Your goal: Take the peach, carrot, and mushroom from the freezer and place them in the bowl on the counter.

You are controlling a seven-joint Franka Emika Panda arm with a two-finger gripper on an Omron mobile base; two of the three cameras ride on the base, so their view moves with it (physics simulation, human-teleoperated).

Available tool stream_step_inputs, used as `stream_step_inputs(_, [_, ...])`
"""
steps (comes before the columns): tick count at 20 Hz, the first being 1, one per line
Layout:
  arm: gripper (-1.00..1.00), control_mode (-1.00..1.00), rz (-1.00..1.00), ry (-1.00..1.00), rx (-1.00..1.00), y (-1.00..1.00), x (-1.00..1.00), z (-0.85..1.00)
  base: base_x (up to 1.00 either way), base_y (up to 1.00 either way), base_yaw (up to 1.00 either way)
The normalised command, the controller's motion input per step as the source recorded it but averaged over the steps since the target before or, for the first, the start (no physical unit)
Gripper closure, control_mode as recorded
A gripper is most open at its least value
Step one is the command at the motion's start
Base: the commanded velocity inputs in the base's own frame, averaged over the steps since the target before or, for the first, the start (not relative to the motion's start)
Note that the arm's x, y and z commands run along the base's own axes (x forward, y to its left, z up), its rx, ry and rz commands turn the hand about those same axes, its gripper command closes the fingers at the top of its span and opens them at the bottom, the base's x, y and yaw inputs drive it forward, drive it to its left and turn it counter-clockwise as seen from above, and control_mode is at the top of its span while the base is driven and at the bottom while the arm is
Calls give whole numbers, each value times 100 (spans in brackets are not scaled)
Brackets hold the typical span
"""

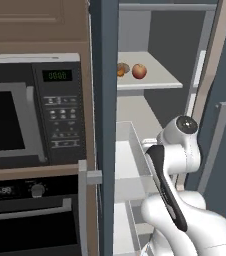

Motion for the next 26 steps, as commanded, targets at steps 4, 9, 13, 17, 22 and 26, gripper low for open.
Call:
stream_step_inputs(4, [-100,100,0,0,0,0,0,0,40,-20,0])
stream_step_inputs(9, [-100,100,0,0,0,0,0,0,25,-14,0])
stream_step_inputs(13, [-100,-100,-1,-4,0,-3,0,25,7,0,-1])
stream_step_inputs(17, [-100,-100,-1,-39,-1,-2,-14,100,0,0,0])
stream_step_inputs(22, [-100,-100,0,-45,-2,0,-10,100,0,0,0])
stream_step_inputs(26, [-100,-100,0,-30,0,0,6,100,0,0,0])
